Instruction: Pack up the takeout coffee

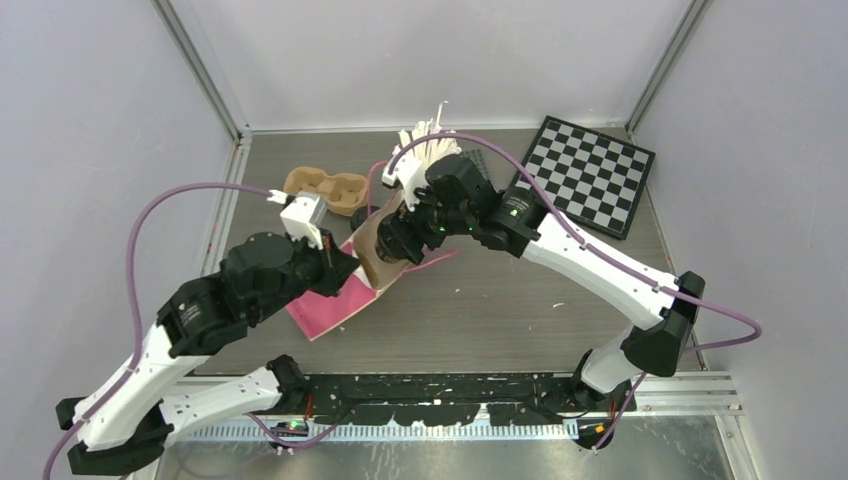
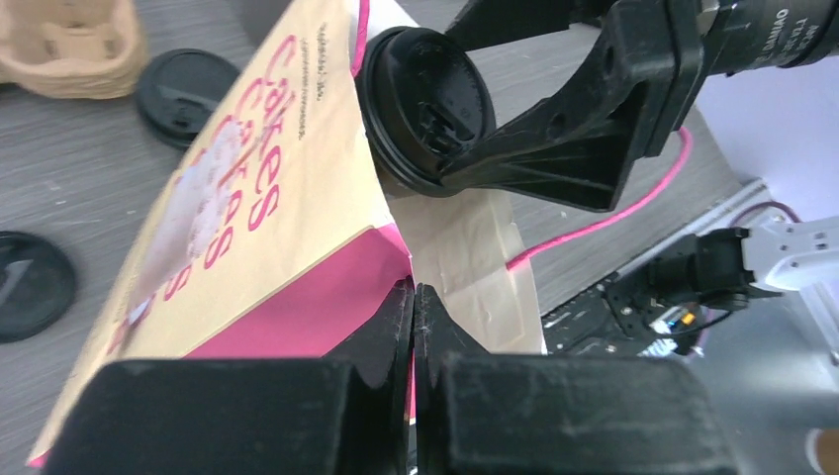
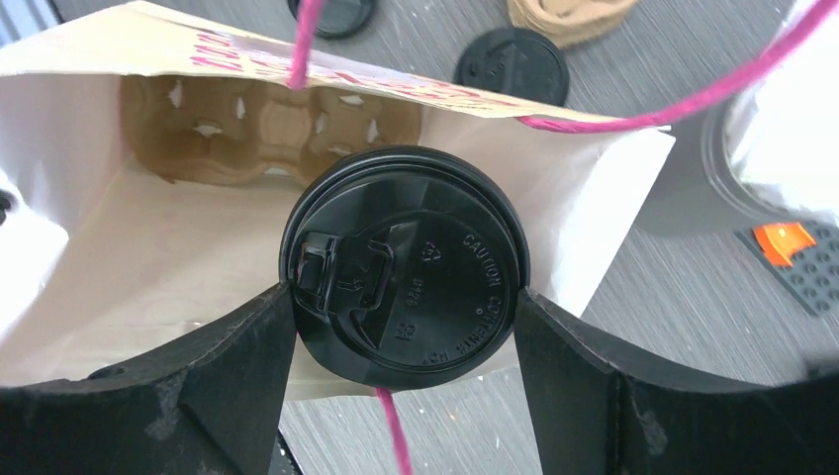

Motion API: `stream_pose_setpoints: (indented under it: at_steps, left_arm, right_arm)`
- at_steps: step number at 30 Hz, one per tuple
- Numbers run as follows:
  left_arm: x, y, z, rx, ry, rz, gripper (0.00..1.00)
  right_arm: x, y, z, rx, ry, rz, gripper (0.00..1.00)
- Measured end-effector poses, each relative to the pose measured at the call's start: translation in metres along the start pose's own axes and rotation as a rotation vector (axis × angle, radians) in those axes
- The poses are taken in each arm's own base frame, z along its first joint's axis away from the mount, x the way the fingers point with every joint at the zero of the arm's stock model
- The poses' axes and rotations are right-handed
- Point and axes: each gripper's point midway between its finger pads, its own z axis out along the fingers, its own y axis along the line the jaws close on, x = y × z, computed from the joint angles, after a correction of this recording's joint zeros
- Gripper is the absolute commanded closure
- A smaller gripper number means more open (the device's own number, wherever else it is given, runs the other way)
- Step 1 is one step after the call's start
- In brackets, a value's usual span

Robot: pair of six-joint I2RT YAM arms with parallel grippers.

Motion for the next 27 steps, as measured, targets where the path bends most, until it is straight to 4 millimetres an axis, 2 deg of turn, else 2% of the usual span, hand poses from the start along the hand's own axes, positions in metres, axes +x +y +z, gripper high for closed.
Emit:
stream_pose_setpoints:
  at_steps: [3,7,15,18,23,27]
  left_arm:
    - [0.000,-0.017,0.015,0.057,0.015,-0.022,1.00]
    - [-0.005,-0.040,0.034,0.128,0.020,-0.038,1.00]
    - [-0.005,-0.094,0.091,0.277,0.073,-0.091,1.00]
    - [-0.010,-0.114,0.109,0.332,0.074,-0.136,1.00]
    - [-0.034,-0.136,0.111,0.412,0.014,-0.189,1.00]
    - [-0.043,-0.137,0.103,0.428,-0.023,-0.203,1.00]
  right_arm:
    - [0.010,-0.008,-0.013,0.052,0.026,0.002,0.26]
    - [0.021,-0.017,-0.044,0.127,0.037,0.004,0.25]
    - [0.035,-0.037,-0.124,0.303,0.012,0.036,0.25]
    - [0.041,-0.040,-0.148,0.340,0.009,0.052,0.25]
    - [0.044,-0.038,-0.176,0.354,-0.023,0.078,0.25]
    - [0.044,-0.035,-0.186,0.344,-0.047,0.082,0.25]
